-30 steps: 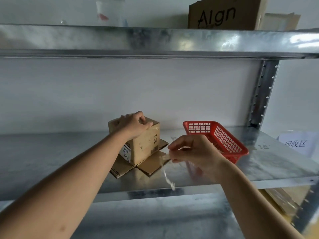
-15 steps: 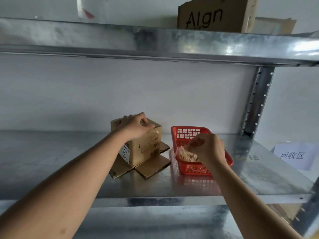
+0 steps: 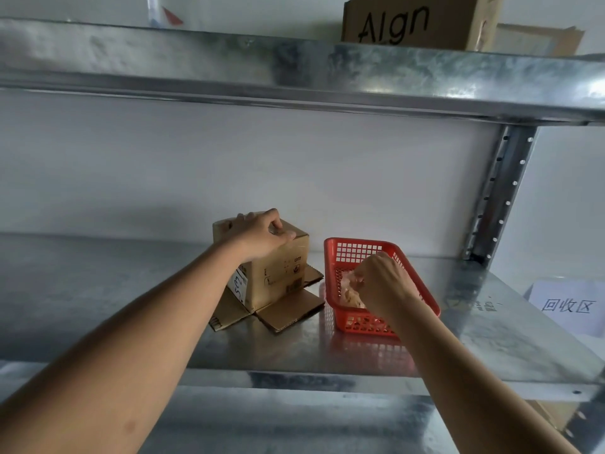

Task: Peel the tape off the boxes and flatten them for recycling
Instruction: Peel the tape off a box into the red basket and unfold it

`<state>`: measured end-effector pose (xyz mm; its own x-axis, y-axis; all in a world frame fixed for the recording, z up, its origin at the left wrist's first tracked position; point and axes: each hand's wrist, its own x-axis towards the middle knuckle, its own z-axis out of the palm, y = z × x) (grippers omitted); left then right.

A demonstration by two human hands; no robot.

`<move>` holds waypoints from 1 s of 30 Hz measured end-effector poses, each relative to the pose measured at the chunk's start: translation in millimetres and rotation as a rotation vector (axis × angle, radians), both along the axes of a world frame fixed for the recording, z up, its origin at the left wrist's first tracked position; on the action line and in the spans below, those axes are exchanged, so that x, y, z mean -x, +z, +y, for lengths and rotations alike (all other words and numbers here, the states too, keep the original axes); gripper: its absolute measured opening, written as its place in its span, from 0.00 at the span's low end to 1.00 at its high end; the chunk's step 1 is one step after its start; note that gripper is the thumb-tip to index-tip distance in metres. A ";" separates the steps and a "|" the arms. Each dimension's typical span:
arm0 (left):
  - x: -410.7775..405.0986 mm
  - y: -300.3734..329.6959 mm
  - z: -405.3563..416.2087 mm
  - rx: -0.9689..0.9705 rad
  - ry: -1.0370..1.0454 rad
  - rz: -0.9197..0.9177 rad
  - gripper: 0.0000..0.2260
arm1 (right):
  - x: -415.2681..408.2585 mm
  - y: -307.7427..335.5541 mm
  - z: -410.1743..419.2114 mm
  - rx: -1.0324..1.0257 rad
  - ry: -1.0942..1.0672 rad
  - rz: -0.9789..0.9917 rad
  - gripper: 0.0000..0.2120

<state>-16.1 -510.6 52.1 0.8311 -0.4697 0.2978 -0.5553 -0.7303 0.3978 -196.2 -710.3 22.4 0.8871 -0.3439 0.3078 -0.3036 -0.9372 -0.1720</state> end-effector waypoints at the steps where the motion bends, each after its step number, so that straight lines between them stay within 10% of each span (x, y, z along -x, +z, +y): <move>1: 0.3 -0.3 0.1 0.000 0.000 0.002 0.16 | 0.2 0.2 0.1 -0.010 0.006 -0.007 0.08; 18: 4.0 2.8 2.6 -0.048 -0.019 0.014 0.17 | 0.8 6.0 -6.1 -0.385 0.067 -0.448 0.11; 30: 30.0 29.8 30.1 -0.262 -0.029 0.069 0.22 | -20.4 9.0 83.7 -0.290 0.380 -0.254 0.23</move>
